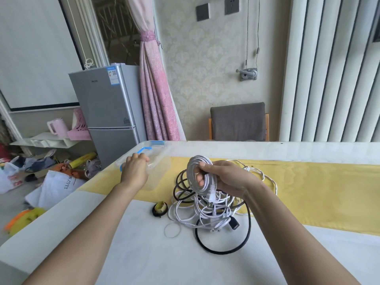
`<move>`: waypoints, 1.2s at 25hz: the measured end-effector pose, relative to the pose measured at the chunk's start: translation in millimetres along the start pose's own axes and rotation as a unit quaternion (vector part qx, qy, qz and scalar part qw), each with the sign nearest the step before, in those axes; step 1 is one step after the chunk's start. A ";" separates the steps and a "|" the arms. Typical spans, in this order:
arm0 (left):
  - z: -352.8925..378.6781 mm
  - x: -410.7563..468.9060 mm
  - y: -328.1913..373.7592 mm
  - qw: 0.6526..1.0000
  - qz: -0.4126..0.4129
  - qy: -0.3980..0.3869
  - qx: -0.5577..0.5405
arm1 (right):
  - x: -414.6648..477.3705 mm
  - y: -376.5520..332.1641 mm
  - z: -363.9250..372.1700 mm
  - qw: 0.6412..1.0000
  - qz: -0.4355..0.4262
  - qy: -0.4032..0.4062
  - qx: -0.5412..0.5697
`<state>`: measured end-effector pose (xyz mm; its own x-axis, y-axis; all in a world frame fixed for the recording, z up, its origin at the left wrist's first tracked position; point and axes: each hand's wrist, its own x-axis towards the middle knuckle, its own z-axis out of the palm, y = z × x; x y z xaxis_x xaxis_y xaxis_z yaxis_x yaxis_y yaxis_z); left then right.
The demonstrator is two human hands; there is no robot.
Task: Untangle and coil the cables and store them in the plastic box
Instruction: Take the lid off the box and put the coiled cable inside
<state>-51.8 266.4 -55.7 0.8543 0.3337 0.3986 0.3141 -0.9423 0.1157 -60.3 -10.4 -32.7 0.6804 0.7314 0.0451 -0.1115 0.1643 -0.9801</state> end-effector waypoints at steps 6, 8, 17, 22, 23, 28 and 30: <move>-19.2 -12.0 -15.9 0.984 0.077 0.086 -0.135 | -43.5 -9.9 -13.8 0.993 -0.023 0.117 0.018; -41.8 -28.1 -8.6 0.963 0.164 0.121 -0.174 | -64.4 -11.3 -16.8 0.983 -0.032 0.181 -0.018; -139.2 -168.2 60.6 0.863 0.398 0.023 -0.311 | -149.1 -39.9 -44.6 0.913 -0.043 0.399 -0.072; -113.5 -223.2 74.9 0.810 0.523 -0.036 -0.262 | -193.6 -46.1 -46.7 0.922 0.050 0.330 -0.196; -108.4 -228.7 75.7 0.807 0.528 -0.041 -0.260 | -202.4 -44.3 -47.0 0.916 0.080 0.316 -0.234; -88.7 -238.6 86.2 0.816 0.529 -0.035 -0.231 | -229.7 -26.2 -36.1 0.875 0.084 0.363 -0.309; -84.4 -237.0 92.2 0.820 0.537 -0.017 -0.198 | -232.0 -22.3 -27.0 0.880 0.055 0.377 -0.283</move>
<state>-260.3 98.2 -62.6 0.5630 -0.6996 0.4400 -0.7802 -0.6255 0.0038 -196.1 -201.7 -26.5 0.9991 0.0402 0.0125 0.0273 -0.3915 -0.9198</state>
